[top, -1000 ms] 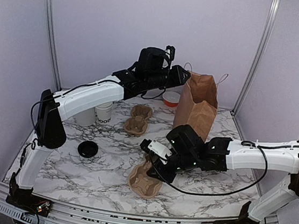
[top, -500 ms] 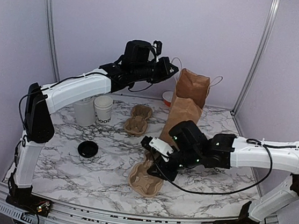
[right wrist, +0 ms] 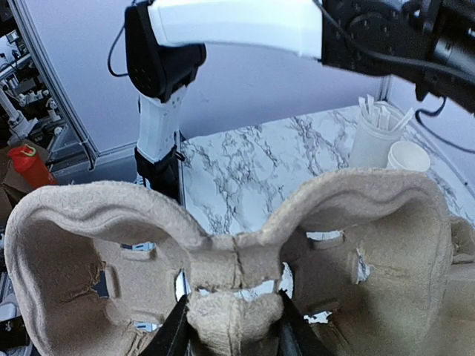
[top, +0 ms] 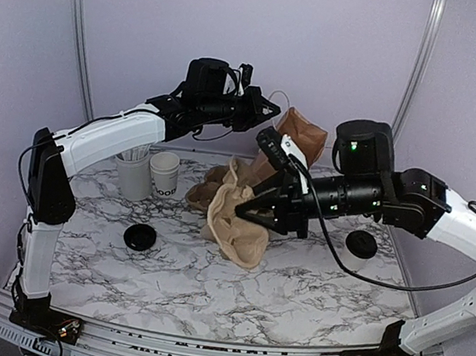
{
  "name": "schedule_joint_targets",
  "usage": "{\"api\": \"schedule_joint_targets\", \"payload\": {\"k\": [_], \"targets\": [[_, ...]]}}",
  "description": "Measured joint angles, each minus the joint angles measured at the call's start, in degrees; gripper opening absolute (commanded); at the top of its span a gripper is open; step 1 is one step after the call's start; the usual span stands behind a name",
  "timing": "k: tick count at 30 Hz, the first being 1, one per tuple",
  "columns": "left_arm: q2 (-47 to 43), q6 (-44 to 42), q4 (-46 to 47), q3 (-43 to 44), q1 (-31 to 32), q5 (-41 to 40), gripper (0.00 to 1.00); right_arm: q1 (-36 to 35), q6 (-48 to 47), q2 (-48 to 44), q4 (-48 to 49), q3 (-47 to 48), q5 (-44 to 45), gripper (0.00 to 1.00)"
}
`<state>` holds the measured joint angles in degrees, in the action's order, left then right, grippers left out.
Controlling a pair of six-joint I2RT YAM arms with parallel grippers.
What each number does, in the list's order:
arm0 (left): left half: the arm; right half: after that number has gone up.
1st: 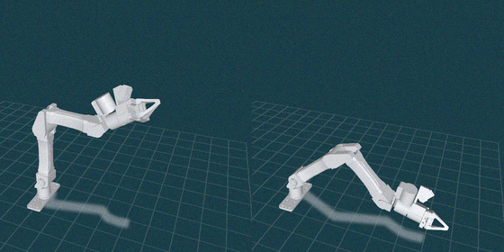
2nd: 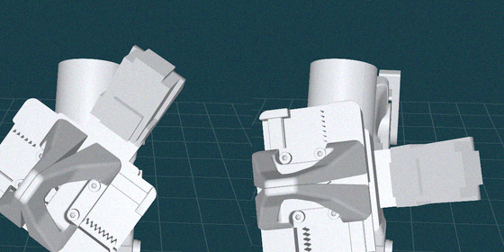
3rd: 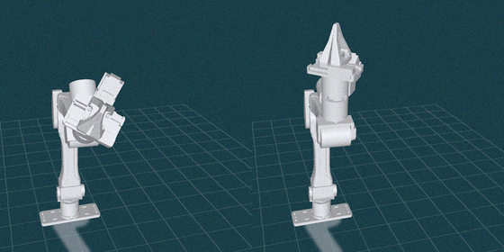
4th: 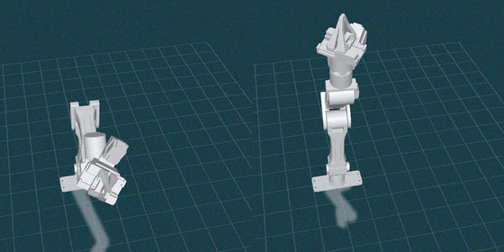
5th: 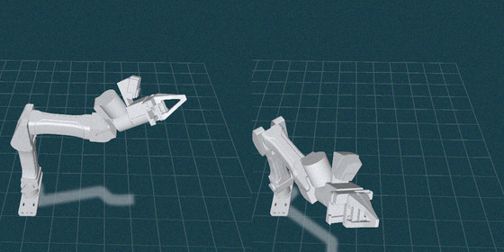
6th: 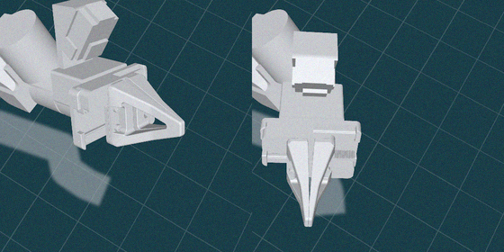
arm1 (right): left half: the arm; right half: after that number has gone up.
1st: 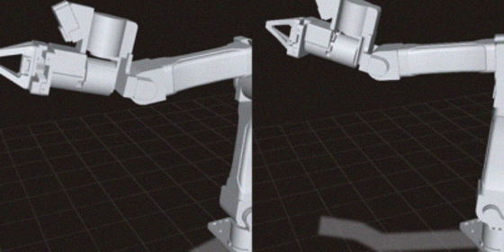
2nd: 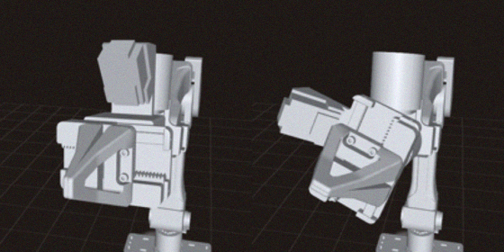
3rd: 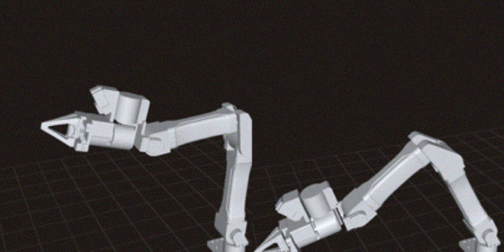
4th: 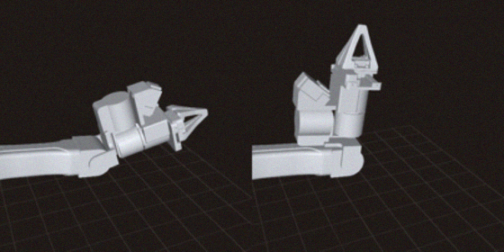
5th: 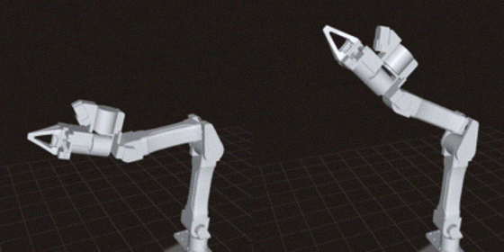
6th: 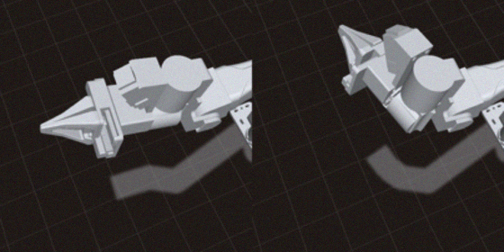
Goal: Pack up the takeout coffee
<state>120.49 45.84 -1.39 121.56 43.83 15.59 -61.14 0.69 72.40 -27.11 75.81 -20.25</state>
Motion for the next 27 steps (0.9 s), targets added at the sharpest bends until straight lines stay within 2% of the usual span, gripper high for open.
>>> {"api": "schedule_joint_targets", "payload": {"k": [6, 12, 19, 27], "targets": [[-0.6, 1.7, -0.2, -0.5, 0.2, 3.2, 0.0, 1.3, 1.1, -2.5, -0.7, 7.7, -0.7, 0.32], [-4.4, 2.5, -0.3, -3.0, 1.7, 4.5, 0.0, 4.7, 1.3, -4.5, -1.1, 12.4, 4.5, 0.32], [-10.6, 2.6, -0.2, -7.7, 4.9, 5.8, 0.0, 7.1, 0.9, -5.9, -2.7, 12.7, 12.4, 0.32], [-18.5, 0.8, 0.0, -19.5, 8.2, 7.3, 0.0, 12.3, 1.9, -9.2, -3.8, 10.4, 19.0, 0.32]]}}
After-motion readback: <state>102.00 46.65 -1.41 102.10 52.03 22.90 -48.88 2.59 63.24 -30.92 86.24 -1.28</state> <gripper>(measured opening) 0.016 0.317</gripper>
